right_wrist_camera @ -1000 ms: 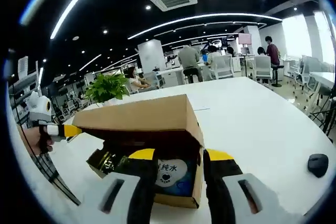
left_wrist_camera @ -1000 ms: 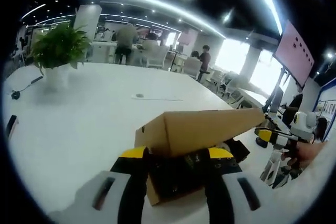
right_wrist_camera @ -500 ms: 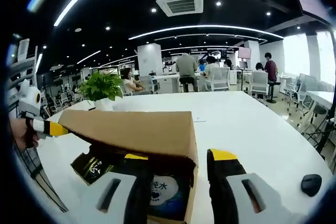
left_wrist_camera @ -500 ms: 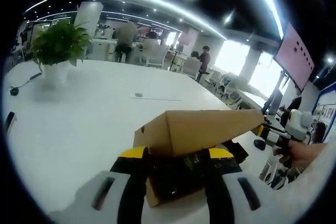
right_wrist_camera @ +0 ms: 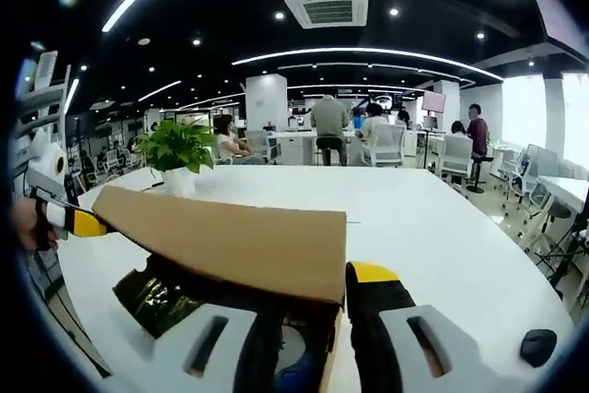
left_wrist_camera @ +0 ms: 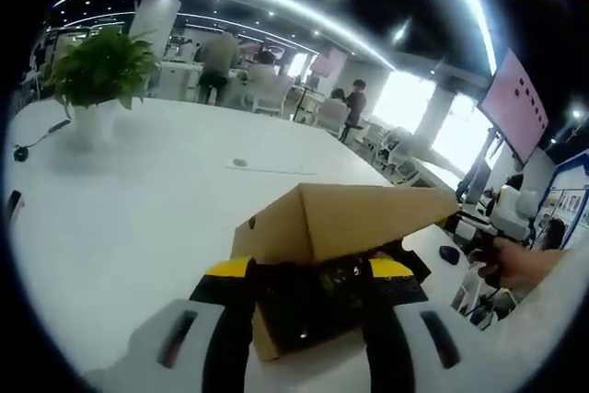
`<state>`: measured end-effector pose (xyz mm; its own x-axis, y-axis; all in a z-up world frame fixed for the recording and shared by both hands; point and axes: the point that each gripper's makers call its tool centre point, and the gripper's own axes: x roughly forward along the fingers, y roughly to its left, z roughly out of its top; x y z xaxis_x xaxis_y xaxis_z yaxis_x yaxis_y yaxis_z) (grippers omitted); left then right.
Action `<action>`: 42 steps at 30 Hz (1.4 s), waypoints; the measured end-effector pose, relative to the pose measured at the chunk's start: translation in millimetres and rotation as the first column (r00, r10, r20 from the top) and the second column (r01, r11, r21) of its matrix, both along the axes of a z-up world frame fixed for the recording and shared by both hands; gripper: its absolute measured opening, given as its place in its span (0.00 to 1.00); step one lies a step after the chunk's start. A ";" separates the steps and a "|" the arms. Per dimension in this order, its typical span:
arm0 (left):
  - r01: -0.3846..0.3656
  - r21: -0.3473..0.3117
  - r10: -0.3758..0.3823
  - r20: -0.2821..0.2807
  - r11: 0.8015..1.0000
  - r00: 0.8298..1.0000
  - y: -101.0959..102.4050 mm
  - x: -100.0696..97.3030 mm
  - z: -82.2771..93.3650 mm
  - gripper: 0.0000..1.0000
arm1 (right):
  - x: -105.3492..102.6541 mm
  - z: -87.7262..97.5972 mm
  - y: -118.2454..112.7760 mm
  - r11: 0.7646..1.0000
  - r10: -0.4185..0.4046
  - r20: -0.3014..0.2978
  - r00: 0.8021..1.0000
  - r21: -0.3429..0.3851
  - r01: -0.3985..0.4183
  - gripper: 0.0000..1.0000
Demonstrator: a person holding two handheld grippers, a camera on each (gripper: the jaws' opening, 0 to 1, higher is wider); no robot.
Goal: Operate the shoe box by opening the lid, removing the specified soft item, and placing it in the target area until the item is outside and the box remains undamaged.
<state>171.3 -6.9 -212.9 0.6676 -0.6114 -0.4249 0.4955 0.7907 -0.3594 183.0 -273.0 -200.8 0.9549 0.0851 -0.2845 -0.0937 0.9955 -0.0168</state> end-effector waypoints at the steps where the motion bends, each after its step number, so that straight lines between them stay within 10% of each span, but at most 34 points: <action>1: 0.019 0.008 -0.019 -0.002 1.000 1.000 -1.6 -2.5 -1.8 0.47 | 0.8 1.0 -0.1 1.000 -0.001 0.002 1.000 0.001 0.001 0.25; 15: 0.196 0.047 -0.189 -0.129 0.979 0.974 -8.5 -32.9 -31.0 0.46 | 9.5 5.1 -11.1 0.998 -0.059 -0.016 0.998 -0.024 0.058 0.08; 22: 0.213 0.022 -0.209 -0.112 0.977 0.971 -12.3 -33.4 -29.9 0.47 | 14.6 6.7 -19.4 0.995 -0.098 -0.050 0.994 0.012 0.099 0.01; 26: 0.279 0.075 -0.269 -0.123 0.957 0.955 -11.3 -39.3 -36.9 0.31 | 15.4 -0.8 -20.2 0.992 -0.120 -0.127 0.985 0.009 0.122 0.01; 28: 0.286 0.093 -0.277 -0.097 0.954 0.956 -12.3 -37.6 -36.9 0.42 | 16.1 0.2 -20.3 0.991 -0.132 -0.127 0.983 0.019 0.135 0.01; 33: 0.371 0.248 -0.369 -0.059 0.895 0.928 -11.1 -41.6 -43.4 0.39 | 18.3 2.3 -19.9 0.990 -0.142 -0.130 0.981 -0.016 0.141 0.00; 40: 0.526 0.482 -0.573 -0.059 0.701 0.818 -16.6 -50.4 -66.4 0.33 | 27.0 6.5 -22.3 0.990 -0.139 -0.179 0.974 -0.002 0.141 0.00; 42: 0.541 0.451 -0.566 -0.091 0.710 0.819 -21.2 -52.8 -72.1 0.34 | 28.3 7.7 -21.5 0.991 -0.131 -0.185 0.974 -0.019 0.130 0.00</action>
<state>118.4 -28.1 -285.0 0.2969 -0.6344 -0.7137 0.9022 0.4313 -0.0081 211.2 -294.5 -193.2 0.8882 -0.0394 -0.4577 0.0353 0.9992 -0.0176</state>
